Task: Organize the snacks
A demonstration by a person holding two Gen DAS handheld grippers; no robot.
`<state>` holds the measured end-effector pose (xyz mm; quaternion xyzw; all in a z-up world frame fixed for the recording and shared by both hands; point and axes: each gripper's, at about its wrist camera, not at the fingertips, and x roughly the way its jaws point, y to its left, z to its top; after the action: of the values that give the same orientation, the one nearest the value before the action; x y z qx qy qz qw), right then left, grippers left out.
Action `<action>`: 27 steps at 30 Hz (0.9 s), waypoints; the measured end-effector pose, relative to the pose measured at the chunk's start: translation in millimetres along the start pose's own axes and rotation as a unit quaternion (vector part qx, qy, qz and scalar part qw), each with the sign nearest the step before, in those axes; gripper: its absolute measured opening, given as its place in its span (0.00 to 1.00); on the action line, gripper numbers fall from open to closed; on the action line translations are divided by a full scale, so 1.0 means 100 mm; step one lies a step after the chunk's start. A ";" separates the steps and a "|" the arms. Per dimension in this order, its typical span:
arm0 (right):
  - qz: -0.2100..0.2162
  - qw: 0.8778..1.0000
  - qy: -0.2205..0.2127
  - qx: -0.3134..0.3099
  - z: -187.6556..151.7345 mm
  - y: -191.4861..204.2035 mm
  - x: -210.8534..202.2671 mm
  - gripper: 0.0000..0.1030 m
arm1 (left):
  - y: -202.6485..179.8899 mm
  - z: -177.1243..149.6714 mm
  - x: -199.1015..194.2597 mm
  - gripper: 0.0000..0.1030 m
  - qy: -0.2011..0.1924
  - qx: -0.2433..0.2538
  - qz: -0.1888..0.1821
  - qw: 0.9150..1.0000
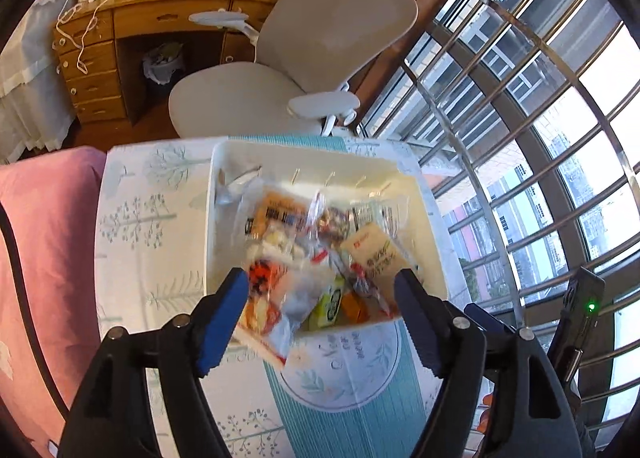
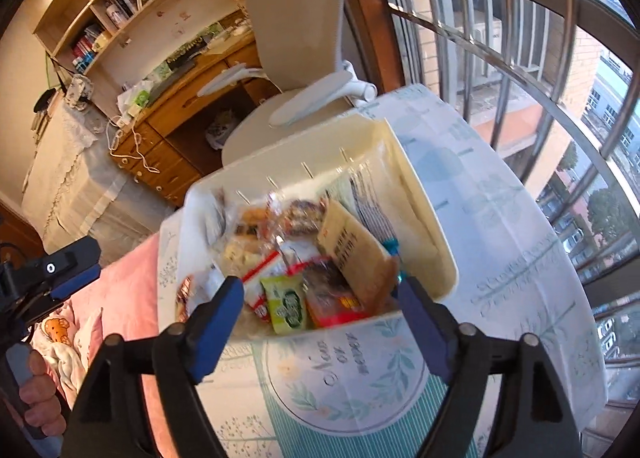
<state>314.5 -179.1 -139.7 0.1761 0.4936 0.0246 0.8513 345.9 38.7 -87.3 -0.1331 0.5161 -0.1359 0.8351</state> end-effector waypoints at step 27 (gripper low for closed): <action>0.018 0.990 0.106 -0.096 -1.03 -1.14 -0.96 0.89 | -0.95 -2.09 -0.42 0.84 0.020 -0.097 0.113 0.989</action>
<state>163.1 -277.9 -143.2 0.0982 0.5733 0.1057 0.8065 131.6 -50.9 -108.8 -0.1520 0.5548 0.0075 0.8179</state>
